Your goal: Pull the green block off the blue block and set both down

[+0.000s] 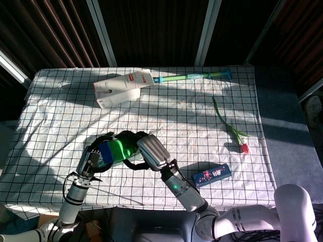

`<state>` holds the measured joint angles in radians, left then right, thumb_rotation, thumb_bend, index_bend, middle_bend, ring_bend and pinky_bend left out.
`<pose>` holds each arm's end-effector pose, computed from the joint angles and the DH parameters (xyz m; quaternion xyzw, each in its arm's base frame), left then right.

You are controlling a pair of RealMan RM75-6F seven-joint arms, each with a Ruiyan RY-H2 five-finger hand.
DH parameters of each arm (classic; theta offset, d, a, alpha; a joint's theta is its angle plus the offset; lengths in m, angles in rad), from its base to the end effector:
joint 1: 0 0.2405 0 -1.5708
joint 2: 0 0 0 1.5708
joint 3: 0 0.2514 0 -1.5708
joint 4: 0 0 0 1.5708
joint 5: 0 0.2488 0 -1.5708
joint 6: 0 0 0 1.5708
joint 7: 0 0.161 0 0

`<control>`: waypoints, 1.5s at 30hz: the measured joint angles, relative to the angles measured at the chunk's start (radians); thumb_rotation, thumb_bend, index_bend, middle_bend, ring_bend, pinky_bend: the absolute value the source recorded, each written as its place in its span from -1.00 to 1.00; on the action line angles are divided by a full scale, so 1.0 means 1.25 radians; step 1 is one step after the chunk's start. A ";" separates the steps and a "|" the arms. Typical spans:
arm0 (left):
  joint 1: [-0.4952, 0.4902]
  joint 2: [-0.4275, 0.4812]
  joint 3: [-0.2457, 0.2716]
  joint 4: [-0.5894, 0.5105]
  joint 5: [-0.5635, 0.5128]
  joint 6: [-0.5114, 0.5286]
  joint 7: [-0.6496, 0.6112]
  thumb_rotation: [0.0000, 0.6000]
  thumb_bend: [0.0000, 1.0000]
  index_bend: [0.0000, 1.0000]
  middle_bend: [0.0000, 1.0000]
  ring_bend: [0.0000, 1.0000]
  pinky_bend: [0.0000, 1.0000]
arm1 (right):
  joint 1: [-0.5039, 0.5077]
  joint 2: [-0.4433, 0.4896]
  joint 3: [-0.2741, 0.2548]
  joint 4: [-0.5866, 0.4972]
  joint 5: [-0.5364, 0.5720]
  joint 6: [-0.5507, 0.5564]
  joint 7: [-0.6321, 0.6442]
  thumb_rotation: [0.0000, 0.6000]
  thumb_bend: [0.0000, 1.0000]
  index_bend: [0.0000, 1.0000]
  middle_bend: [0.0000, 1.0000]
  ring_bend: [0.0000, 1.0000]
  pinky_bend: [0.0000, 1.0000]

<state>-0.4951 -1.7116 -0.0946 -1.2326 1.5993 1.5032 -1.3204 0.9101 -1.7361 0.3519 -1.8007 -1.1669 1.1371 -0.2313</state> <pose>-0.1749 0.3026 -0.0342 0.3184 0.6227 0.7146 0.0170 0.0704 -0.2953 -0.0499 0.6503 -0.4277 0.5987 0.1889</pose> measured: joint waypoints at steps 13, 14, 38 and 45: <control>0.017 -0.016 -0.016 -0.017 -0.013 0.016 0.008 1.00 0.27 0.54 0.55 -0.37 -0.98 | -0.008 -0.002 0.007 0.010 -0.019 0.010 0.022 1.00 -0.25 0.84 0.39 0.07 -0.31; 0.018 -0.017 -0.017 -0.017 -0.014 0.017 0.008 1.00 0.27 0.54 0.56 -0.35 -0.97 | -0.009 -0.002 0.007 0.011 -0.021 0.011 0.023 1.00 -0.25 0.84 0.39 0.07 -0.31; 0.034 -0.003 -0.035 -0.006 -0.018 0.030 -0.016 1.00 0.35 0.54 0.57 -0.17 -0.60 | -0.038 0.016 0.037 0.026 -0.040 0.027 0.120 1.00 -0.25 0.84 0.39 0.07 -0.31; 0.059 0.041 -0.036 0.003 -0.038 0.031 -0.005 1.00 0.36 0.54 0.57 -0.15 -0.58 | -0.077 0.089 0.046 0.016 -0.049 0.040 0.165 1.00 -0.25 0.84 0.39 0.07 -0.31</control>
<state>-0.4215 -1.6599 -0.1401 -1.2287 1.5521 1.5421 -1.3268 0.8136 -1.6246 0.4096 -1.7810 -1.2275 1.1866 -0.0254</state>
